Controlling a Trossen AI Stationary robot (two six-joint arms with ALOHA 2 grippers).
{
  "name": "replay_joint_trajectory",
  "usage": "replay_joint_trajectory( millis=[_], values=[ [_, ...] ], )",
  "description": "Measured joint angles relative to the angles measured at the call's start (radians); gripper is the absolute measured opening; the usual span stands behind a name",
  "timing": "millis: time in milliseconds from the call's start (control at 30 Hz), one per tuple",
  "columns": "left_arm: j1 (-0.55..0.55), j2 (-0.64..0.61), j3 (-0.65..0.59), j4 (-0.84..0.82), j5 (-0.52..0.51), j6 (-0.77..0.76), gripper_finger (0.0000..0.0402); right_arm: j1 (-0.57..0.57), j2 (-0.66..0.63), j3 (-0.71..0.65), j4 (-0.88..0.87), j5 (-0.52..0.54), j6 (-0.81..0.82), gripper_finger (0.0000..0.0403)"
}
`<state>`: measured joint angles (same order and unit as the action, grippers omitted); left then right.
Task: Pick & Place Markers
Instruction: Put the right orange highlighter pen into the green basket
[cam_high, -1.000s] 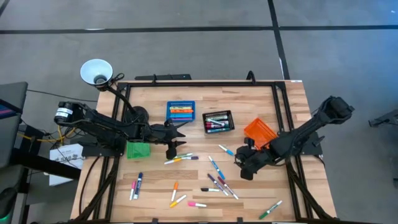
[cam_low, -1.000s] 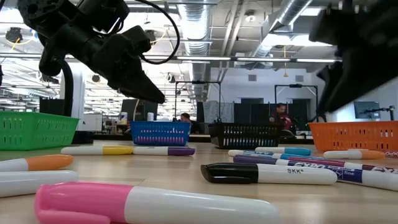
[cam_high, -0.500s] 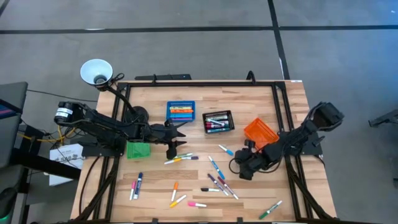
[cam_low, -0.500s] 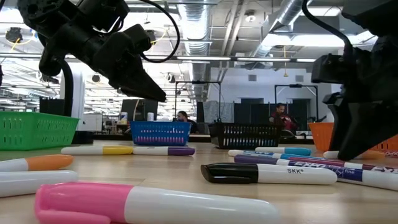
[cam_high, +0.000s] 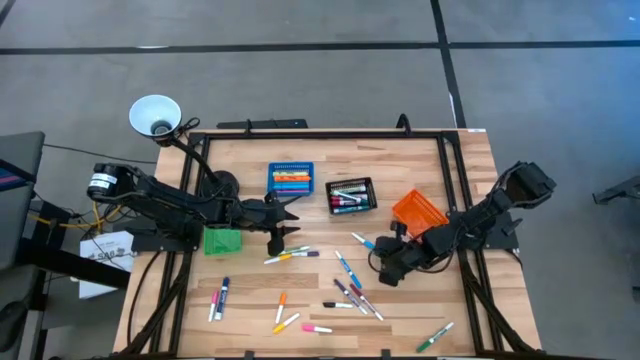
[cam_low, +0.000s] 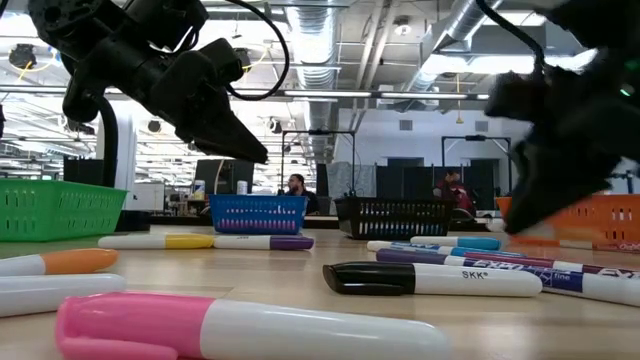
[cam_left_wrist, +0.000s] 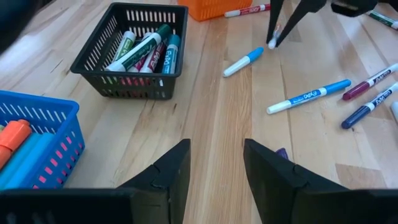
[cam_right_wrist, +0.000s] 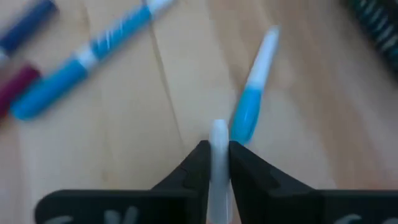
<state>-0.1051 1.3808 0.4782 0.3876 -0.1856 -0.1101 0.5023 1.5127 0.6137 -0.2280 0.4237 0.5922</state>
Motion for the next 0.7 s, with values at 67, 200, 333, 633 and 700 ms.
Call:
replay_joint_trajectory(
  millis=[67, 200, 333, 633, 700],
  values=[
    [0.0, 0.0, 0.0, 0.002, 0.0, 0.0, 0.0144, -0.007, -0.005, 0.013, 0.0, 0.006, -0.016, 0.0056],
    [0.0, 0.0, 0.0, 0.003, 0.0, 0.0, 0.0144, -0.024, -0.006, 0.047, 0.002, 0.013, -0.025, 0.0036],
    [0.0, 0.0, 0.0, 0.005, 0.0, 0.0, 0.0144, -0.062, -0.007, 0.076, -0.061, 0.021, -0.025, 0.0003],
    [0.0, 0.0, 0.0, 0.007, 0.0, 0.0, 0.0144, -0.12, -0.004, 0.107, -0.086, 0.002, -0.016, 0.0005],
    [0.0, 0.0, 0.0, 0.007, 0.0, 0.0, 0.0144, -0.119, -0.001, 0.106, -0.097, -0.005, -0.016, 0.0009]
  ],
)
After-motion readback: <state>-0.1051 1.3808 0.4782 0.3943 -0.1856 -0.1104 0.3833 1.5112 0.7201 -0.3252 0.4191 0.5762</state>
